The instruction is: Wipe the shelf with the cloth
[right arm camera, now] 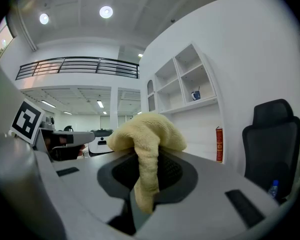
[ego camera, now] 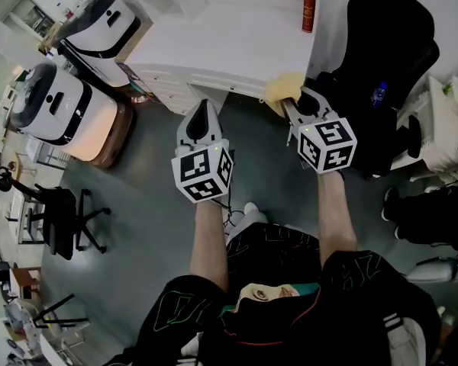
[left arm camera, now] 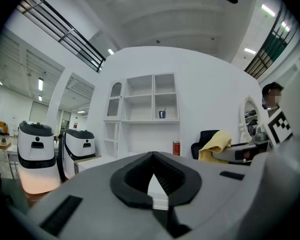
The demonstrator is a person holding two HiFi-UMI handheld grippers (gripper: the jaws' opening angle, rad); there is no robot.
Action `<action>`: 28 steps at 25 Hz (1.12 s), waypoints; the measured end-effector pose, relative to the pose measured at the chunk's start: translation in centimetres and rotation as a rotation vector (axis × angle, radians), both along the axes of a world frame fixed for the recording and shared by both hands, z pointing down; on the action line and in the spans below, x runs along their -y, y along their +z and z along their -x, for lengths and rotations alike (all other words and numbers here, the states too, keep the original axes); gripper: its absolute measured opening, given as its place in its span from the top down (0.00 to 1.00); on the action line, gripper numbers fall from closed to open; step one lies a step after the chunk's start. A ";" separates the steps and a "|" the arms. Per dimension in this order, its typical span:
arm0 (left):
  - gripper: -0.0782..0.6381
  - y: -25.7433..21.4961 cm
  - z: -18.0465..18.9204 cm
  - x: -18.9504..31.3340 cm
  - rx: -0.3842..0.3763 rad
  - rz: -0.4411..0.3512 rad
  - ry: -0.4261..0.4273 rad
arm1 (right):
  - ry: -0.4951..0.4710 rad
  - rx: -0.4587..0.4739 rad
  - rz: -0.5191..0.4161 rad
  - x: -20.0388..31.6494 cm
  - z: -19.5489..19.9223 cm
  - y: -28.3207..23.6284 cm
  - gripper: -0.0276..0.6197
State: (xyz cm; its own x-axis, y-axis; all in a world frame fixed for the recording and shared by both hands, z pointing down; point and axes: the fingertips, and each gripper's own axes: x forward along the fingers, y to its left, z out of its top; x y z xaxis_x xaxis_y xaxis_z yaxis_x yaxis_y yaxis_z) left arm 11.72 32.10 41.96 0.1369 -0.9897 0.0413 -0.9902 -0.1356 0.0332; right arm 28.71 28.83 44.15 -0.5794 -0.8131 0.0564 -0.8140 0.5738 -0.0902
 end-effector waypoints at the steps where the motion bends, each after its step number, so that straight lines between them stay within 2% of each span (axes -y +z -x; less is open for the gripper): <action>1: 0.89 0.0 0.3 0.3 -0.001 0.001 -0.003 | 0.003 -0.002 0.003 0.3 0.1 0.0 0.86; 6: 0.89 0.1 3.1 2.0 -0.030 -0.001 -0.039 | 0.006 -0.005 0.008 2.3 1.4 0.2 0.86; 15: 0.89 -0.5 6.0 6.9 -0.052 0.001 -0.030 | 0.013 0.006 0.033 7.4 4.4 -0.7 0.86; 22: 0.89 0.8 9.0 10.2 -0.095 0.037 -0.033 | -0.011 -0.007 0.086 10.4 8.2 0.7 0.86; 25: 0.89 1.5 9.6 11.1 -0.113 0.038 -0.023 | -0.006 -0.018 0.088 11.5 9.1 0.8 0.86; 28: 0.89 1.8 11.2 12.0 -0.141 0.028 -0.048 | -0.007 -0.017 0.080 12.7 10.1 0.3 0.86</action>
